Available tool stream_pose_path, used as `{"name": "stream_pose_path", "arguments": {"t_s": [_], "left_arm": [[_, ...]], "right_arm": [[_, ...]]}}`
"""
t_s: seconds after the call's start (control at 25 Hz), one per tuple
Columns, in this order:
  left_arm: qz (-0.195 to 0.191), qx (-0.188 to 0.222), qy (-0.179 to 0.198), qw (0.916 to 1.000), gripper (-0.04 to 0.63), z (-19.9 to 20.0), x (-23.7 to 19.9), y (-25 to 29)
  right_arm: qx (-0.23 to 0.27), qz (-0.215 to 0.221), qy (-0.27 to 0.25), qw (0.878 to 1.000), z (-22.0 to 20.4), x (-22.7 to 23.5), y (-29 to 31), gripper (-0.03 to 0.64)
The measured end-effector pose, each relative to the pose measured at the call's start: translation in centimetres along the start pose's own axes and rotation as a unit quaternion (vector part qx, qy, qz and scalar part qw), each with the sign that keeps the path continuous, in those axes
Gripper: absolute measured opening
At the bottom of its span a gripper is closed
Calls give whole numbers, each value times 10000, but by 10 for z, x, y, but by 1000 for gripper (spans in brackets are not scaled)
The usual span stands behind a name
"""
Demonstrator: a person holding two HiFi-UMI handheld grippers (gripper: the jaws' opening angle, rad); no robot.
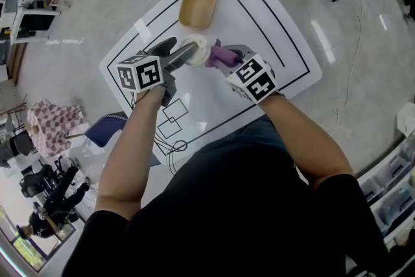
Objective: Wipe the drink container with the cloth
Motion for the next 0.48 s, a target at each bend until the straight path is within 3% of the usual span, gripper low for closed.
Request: {"name": "stream_pose_path", "arguments": {"t_s": [0.24,0.48], "left_arm": [[-112,116,-267,9995,377,-4,-4,5],[-106,164,-279,9994,383,-4,-8,5]], "right_arm": [[-459,-133,1,9989,-35,29,39,87],[-769,-119,-153,9969,-51,50,66,87]]}}
Point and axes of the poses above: the fingertips, and each gripper's own axes: y forward along the fingers, x to its right, z out of its top, the point moved 6 cm from there along -y, backward along the fingers, and after that the axes turned 4 degrees about y, right-handed, at the moved point
